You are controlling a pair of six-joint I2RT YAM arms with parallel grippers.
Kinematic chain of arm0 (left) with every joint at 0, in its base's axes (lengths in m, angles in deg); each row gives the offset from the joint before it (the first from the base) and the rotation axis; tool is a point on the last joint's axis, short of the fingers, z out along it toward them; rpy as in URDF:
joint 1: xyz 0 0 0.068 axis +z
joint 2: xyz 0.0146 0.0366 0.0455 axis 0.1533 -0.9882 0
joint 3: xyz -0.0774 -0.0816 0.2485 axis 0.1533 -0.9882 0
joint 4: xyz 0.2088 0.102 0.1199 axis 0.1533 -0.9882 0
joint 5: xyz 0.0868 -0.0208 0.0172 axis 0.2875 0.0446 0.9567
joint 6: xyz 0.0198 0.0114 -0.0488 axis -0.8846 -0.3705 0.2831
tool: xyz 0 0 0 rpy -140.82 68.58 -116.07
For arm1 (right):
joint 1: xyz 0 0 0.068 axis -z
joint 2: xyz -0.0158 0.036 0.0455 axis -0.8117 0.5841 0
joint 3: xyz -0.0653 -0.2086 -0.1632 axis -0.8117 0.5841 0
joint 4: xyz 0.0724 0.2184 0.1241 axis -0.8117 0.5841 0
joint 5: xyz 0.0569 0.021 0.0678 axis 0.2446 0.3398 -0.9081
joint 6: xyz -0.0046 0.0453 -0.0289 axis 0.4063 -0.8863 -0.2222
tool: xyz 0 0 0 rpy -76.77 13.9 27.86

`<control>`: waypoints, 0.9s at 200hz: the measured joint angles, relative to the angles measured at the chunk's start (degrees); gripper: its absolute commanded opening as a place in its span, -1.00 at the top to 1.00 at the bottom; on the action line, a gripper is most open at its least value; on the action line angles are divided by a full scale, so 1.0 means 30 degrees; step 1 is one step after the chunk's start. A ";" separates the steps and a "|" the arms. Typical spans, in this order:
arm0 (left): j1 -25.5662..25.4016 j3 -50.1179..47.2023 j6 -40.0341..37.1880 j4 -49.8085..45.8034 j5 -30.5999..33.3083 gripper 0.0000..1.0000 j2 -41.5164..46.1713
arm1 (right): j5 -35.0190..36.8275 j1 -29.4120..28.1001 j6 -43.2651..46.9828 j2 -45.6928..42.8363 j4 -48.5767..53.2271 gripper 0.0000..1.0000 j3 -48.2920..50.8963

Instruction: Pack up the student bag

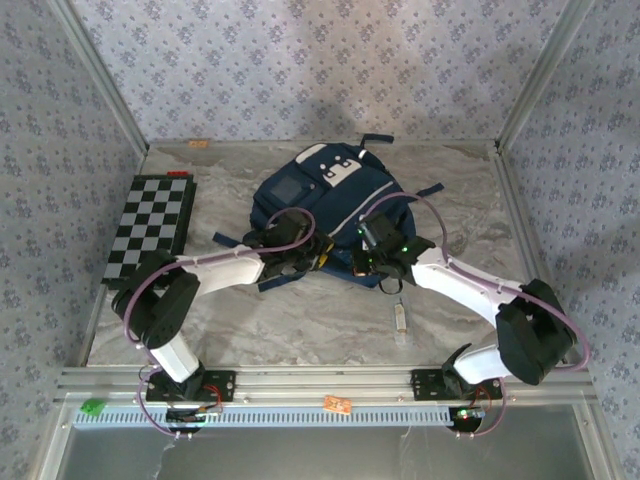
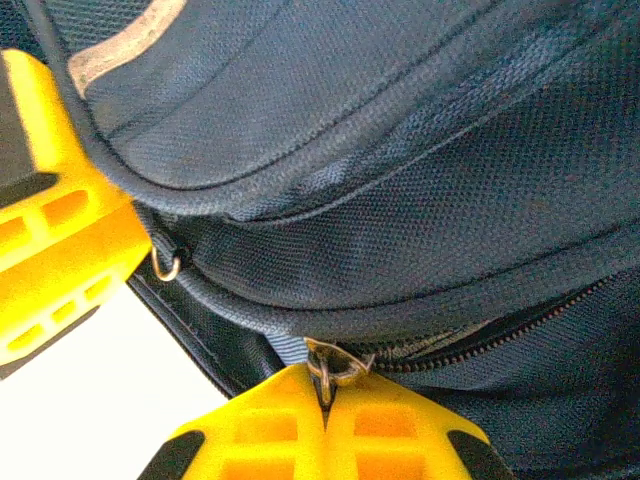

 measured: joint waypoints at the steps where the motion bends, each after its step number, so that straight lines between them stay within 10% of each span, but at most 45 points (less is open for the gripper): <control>1: -0.0007 0.0000 0.0044 0.0015 0.0015 0.54 -0.0022 | 0.0000 0.0000 0.0000 0.0015 -0.0007 1.00 0.0000; 33: -0.0219 0.0153 0.0372 0.0277 0.0998 1.00 -0.0219 | 0.0255 0.0000 0.0000 0.0153 -0.0029 1.00 0.0000; 95: 0.0430 0.0583 -0.1188 -0.1362 0.0000 1.00 0.0488 | 0.1996 0.0058 0.0066 0.0022 0.1071 1.00 -0.0007; 180: 0.5428 0.1632 -0.8582 -0.5814 -0.5202 1.00 0.1909 | 0.3162 0.0109 0.1282 -0.1086 0.1902 1.00 -0.0007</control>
